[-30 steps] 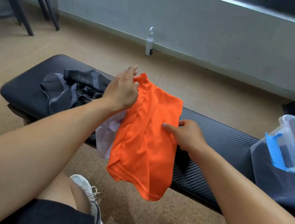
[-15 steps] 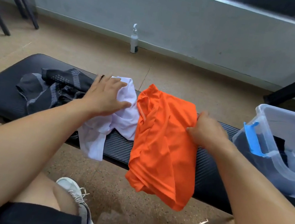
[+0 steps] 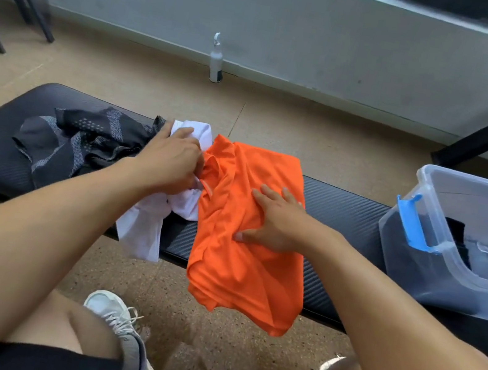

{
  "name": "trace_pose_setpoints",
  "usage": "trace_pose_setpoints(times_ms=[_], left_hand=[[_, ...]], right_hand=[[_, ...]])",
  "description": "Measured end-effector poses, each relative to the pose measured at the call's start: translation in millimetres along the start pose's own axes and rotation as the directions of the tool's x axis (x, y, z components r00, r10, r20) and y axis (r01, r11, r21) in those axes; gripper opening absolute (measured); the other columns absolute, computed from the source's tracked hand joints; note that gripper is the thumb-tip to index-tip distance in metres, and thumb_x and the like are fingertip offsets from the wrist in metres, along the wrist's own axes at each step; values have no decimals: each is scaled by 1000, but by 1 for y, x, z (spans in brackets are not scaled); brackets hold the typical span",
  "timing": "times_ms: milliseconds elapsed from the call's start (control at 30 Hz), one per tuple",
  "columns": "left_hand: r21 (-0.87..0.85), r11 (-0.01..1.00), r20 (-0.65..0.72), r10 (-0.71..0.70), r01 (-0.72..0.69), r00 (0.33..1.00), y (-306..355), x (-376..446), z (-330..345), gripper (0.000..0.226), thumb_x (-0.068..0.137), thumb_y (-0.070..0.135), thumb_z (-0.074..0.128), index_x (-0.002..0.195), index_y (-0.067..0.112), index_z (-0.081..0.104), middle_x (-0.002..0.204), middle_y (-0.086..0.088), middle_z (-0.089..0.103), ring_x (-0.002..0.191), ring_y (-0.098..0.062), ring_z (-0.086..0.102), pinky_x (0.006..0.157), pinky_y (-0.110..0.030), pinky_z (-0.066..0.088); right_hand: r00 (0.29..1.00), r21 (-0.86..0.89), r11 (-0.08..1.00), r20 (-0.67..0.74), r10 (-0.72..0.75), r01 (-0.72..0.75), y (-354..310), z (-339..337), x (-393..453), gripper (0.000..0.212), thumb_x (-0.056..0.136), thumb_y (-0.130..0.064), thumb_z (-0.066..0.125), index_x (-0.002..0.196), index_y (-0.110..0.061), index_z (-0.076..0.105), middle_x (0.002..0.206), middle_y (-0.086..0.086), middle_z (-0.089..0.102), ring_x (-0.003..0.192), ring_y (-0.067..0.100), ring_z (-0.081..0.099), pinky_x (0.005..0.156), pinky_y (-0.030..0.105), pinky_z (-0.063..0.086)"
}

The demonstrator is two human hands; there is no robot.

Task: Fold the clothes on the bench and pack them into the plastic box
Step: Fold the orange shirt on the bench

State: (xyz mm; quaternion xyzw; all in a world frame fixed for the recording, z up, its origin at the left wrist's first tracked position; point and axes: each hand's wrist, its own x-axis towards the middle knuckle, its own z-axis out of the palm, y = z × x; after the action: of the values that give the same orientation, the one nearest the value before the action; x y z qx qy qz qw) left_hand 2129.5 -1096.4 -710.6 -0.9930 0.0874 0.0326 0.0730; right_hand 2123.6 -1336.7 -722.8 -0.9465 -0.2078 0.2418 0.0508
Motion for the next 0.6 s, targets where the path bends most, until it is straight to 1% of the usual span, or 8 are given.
trace_pose_setpoints(times_ms=[100, 233, 300, 367, 433, 500, 567, 600], left_hand=[[125, 991, 13, -55, 53, 998, -10, -5, 0, 29, 93, 49, 60, 109, 30, 74, 135, -1, 58, 149, -29, 25, 122, -56, 5], [251, 963, 40, -112, 98, 993, -20, -9, 2, 28, 97, 33, 54, 121, 26, 68, 141, -7, 54, 149, -32, 22, 122, -55, 7], [241, 966, 47, -106, 91, 993, -20, -12, 1, 32, 96, 28, 54, 125, 26, 66, 146, -6, 51, 151, -32, 18, 122, -54, 7], [130, 989, -19, -68, 70, 997, -16, -12, 0, 40, 92, 21, 55, 131, 25, 61, 149, -5, 48, 152, -31, 17, 123, -52, 5], [-51, 998, -191, 17, -27, 981, -5, -9, -1, 47, 88, 19, 58, 135, 21, 58, 147, -5, 51, 150, -31, 22, 123, -51, 7], [-210, 948, -355, 154, -239, 922, 14, 0, 0, 44, 87, 33, 56, 129, 18, 63, 141, -6, 58, 147, -32, 33, 122, -52, 14], [-252, 884, -379, 284, -394, 881, 38, 7, 3, 48, 87, 44, 51, 126, 21, 67, 141, -5, 59, 145, -31, 37, 121, -50, 17], [-247, 876, -317, 331, -414, 889, 49, 8, 5, 51, 87, 45, 53, 132, 23, 63, 145, -4, 55, 147, -28, 35, 122, -48, 16]], right_hand=[[997, 21, 999, 67, 40, -42, 1, -2, 7, 118, 77, -70, 69, 162, -26, -1, 169, -7, -11, 154, 38, -13, 120, 65, 7], [991, -14, 997, 105, 82, -81, 3, -5, 13, 124, 75, -72, 70, 161, -22, -4, 169, -4, -13, 153, 43, -11, 118, 70, 9], [986, -27, 991, 106, 129, -127, 1, -8, 9, 123, 76, -72, 69, 162, -22, -4, 169, -5, -13, 153, 44, -8, 115, 74, 8], [984, -47, 990, 105, 140, -136, 0, -10, 5, 122, 75, -72, 69, 162, -26, -3, 169, -5, -11, 153, 45, -5, 113, 75, 7], [983, -74, 988, 115, 141, -133, 0, -13, 2, 125, 72, -72, 73, 161, -28, -3, 169, -5, -10, 152, 46, -2, 113, 74, 6], [988, -140, 986, 111, 110, -94, 5, -15, 1, 129, 68, -73, 74, 162, -27, -2, 170, -1, -7, 153, 45, 0, 118, 67, 6], [995, -219, 976, 96, 29, -7, 11, -16, 2, 132, 68, -74, 73, 162, -20, -3, 170, 8, -5, 154, 39, -1, 124, 54, 6], [995, -224, 974, 103, -3, 26, 14, -16, 2, 132, 70, -73, 73, 161, -17, -4, 169, 11, -6, 155, 38, -2, 125, 49, 7]])
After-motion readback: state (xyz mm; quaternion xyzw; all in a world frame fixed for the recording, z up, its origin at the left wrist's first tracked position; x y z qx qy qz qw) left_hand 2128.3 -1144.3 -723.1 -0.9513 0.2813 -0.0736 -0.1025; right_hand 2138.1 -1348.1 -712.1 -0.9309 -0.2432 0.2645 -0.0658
